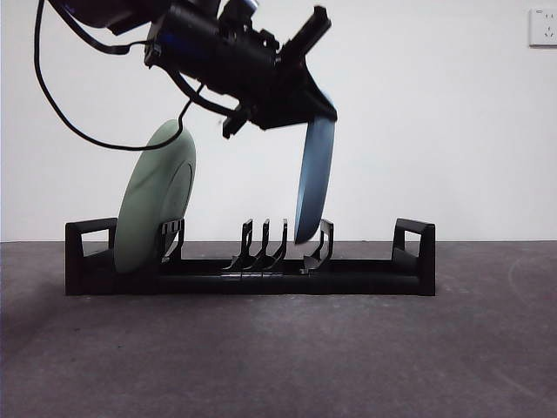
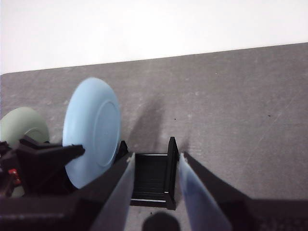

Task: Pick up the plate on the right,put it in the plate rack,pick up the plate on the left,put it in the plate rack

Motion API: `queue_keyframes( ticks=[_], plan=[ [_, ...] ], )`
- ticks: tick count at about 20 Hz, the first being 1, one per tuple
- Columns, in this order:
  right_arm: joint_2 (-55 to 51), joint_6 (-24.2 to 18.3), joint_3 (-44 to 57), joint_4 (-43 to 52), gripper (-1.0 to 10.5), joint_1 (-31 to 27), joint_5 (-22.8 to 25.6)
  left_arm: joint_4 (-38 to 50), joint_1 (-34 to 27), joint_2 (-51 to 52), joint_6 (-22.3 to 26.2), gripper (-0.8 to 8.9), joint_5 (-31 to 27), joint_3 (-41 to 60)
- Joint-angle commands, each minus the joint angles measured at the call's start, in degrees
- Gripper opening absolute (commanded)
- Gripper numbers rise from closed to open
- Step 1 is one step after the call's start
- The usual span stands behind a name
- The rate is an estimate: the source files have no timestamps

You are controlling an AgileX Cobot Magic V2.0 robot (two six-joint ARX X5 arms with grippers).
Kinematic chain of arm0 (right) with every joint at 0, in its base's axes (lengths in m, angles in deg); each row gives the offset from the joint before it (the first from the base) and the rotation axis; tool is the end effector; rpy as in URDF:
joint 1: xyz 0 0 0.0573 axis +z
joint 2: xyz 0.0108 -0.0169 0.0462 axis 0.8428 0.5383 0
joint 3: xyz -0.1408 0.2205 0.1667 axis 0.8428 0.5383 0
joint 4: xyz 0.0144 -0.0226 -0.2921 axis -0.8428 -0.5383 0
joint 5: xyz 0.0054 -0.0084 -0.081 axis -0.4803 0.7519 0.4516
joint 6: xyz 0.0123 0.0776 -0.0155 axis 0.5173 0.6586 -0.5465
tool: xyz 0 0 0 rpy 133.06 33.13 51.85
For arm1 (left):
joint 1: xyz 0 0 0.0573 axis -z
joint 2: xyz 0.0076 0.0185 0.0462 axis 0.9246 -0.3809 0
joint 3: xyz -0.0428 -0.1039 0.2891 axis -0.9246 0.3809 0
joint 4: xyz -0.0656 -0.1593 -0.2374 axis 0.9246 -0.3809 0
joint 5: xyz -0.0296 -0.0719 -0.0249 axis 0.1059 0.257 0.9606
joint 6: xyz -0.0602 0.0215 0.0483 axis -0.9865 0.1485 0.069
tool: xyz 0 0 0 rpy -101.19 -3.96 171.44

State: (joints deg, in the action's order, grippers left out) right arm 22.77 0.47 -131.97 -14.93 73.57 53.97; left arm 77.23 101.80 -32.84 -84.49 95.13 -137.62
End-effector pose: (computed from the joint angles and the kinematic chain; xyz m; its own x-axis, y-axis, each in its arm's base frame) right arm 0.2252 0.0631 0.4286 0.8951 0.2273 -0.3836 -0.1766 0.9707 0.1631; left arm 0.3862 -0.2890 0.2696 0.5685 -0.7899 -0.2300 0.6694 0.6067 -0.4288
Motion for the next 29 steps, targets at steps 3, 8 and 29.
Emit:
queue_keyframes(
  ticks=[3,8,29],
  plan=[
    [0.1,-0.5,-0.2,0.2,1.6,0.0,0.3,-1.5,0.3,-0.5,0.5,-0.09,-0.4,0.0],
    [0.1,-0.5,-0.2,0.2,1.6,0.0,0.3,-4.4,1.0,-0.5,0.5,-0.09,-2.0,0.0],
    [0.1,-0.7,-0.2,-4.5,1.6,0.0,-0.3,-12.5,3.7,0.3,0.3,3.13,-3.0,0.0]
  ],
)
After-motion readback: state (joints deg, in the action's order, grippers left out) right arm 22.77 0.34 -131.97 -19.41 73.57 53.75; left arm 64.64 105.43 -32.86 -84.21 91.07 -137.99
